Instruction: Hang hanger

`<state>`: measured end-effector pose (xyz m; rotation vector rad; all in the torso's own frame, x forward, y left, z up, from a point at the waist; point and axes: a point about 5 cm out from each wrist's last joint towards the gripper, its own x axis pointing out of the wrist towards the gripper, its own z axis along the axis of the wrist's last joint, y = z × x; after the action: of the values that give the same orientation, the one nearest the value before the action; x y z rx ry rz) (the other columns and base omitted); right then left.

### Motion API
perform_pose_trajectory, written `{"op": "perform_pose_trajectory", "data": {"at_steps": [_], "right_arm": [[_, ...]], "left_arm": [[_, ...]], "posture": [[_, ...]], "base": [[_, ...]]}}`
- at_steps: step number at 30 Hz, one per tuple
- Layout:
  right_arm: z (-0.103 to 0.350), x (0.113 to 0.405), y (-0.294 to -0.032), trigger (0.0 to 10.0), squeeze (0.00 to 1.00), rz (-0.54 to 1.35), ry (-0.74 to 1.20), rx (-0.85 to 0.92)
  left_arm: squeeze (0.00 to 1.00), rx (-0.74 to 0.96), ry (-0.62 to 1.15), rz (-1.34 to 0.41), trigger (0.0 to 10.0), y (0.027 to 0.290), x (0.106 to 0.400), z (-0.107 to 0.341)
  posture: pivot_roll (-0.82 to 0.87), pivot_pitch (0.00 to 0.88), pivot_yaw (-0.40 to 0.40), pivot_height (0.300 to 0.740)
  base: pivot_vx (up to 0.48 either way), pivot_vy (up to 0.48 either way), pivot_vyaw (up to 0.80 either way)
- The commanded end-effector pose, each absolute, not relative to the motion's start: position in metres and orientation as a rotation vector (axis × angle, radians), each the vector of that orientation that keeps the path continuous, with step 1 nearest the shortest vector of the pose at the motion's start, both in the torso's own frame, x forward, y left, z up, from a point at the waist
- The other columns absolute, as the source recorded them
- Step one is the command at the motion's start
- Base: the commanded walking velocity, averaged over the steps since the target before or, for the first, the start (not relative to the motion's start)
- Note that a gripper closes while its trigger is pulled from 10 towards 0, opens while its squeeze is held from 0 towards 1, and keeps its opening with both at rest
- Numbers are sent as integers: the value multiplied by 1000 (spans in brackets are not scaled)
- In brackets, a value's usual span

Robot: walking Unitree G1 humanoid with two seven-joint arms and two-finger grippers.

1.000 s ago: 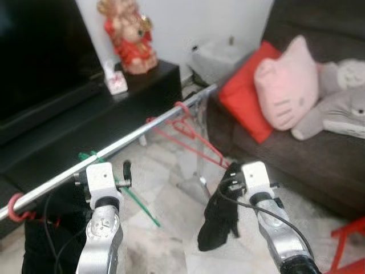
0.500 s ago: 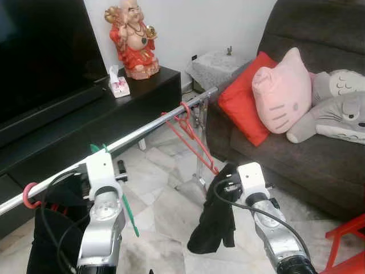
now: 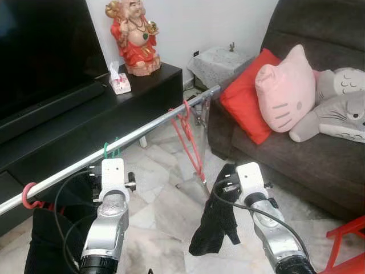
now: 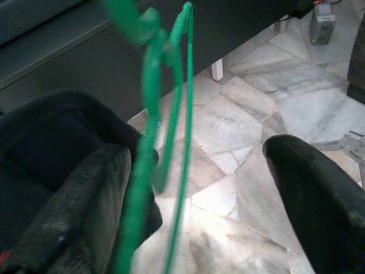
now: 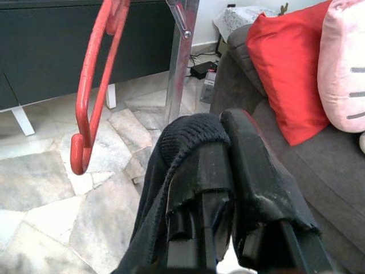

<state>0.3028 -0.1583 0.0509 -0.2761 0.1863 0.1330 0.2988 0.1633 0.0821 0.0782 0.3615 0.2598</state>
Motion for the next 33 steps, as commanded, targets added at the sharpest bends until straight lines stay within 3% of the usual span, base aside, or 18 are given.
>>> {"op": "perform_pose_trajectory", "data": {"at_steps": [1, 33], "right_arm": [[61, 308, -153, 10000, 0, 141, 143, -270], [58, 306, -149, 10000, 0, 148, 150, -271]], "left_arm": [[0, 88, 332, 254, 275, 166, 304, 87], [0, 157, 290, 273, 0, 172, 306, 90]], "posture": [[-159, 0, 91, 740], [-163, 0, 106, 740]], "base": [[0, 0, 0], [0, 0, 0]]}}
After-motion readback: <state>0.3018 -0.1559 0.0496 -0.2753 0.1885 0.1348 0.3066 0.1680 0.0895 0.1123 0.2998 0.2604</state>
